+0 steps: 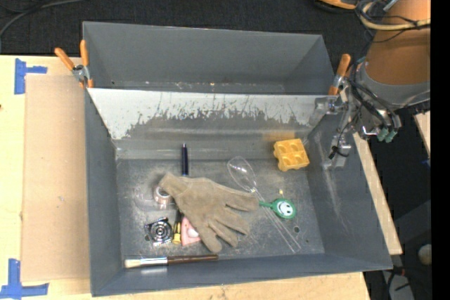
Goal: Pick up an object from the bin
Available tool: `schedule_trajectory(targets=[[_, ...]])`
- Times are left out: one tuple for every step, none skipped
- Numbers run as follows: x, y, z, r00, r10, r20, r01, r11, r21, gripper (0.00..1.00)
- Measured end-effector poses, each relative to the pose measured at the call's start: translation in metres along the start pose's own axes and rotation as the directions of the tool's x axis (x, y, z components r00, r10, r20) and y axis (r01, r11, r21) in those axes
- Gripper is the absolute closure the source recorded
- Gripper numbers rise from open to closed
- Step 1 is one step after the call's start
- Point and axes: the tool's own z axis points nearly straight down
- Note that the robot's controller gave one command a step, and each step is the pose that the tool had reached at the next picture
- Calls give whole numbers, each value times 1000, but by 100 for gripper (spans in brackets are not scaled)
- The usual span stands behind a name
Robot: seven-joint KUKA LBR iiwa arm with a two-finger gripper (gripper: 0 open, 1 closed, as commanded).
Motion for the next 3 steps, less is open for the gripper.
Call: schedule_trajectory(targets=[[-2,1,-5,1000,-5,8,5,1000,2,0],[-11,-6,130,999,45,10,-45,999,0,0],[-15,-6,67,961,276,25,-276,961,-3,0]])
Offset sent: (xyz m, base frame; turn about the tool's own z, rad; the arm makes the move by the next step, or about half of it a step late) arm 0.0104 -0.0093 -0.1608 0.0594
